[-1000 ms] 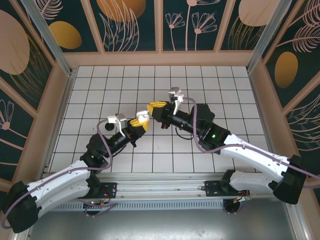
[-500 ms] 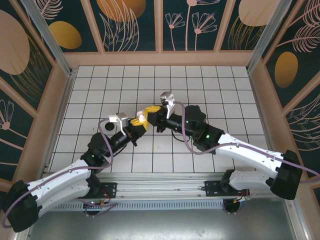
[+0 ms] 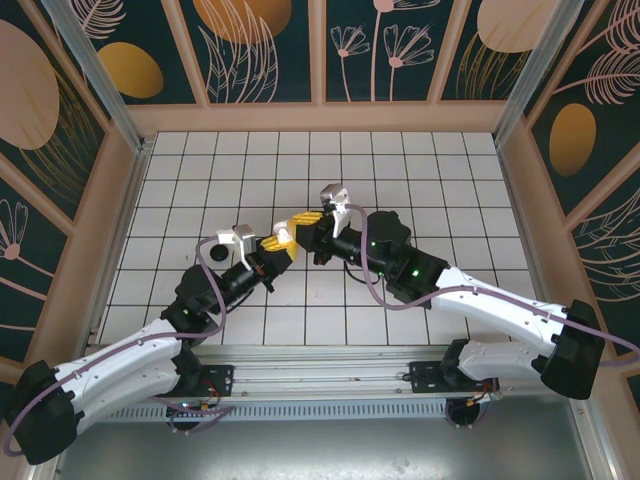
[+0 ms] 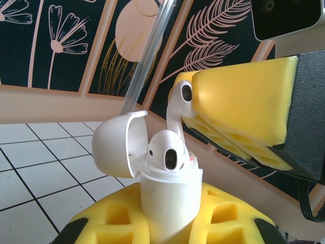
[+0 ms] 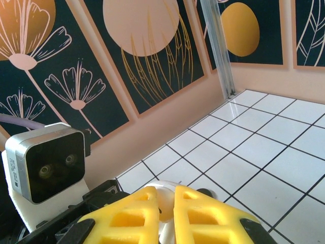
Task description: Insert wireless bluetooth earbuds into charging case
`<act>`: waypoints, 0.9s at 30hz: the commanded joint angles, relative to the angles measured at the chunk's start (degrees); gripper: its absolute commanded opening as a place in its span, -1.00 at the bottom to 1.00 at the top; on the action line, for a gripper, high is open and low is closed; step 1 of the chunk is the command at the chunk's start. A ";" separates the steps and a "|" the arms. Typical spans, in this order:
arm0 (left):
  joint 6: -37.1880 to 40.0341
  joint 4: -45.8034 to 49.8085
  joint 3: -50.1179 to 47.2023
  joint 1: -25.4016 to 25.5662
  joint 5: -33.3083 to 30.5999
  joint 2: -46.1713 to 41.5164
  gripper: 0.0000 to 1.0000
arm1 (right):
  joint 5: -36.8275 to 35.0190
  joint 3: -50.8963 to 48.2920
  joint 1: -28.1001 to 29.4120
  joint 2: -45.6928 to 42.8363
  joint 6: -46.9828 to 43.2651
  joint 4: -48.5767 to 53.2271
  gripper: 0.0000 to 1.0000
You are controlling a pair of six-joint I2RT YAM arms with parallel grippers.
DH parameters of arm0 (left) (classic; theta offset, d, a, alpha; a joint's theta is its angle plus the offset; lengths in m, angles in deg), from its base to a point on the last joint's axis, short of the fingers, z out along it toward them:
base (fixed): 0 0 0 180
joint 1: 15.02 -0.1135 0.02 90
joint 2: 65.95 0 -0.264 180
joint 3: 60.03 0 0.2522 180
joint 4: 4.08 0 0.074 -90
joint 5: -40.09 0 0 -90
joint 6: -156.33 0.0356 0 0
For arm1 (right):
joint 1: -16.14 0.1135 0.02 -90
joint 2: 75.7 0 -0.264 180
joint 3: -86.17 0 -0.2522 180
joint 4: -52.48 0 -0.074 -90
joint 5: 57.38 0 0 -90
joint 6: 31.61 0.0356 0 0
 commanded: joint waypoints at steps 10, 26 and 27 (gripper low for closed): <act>-0.23 -1.46 2.64 -0.01 -0.89 -0.76 -1.00 | 3.41 0.07 0.89 -1.97 -1.17 2.31 -0.79; 0.12 -1.46 3.04 -0.02 -0.98 0.13 -1.00 | 5.72 -0.67 0.92 -2.89 -1.32 4.57 -0.68; 0.19 -1.38 2.96 -0.01 -0.98 0.09 -1.00 | 6.10 -0.38 0.93 -2.71 -1.34 4.93 -0.68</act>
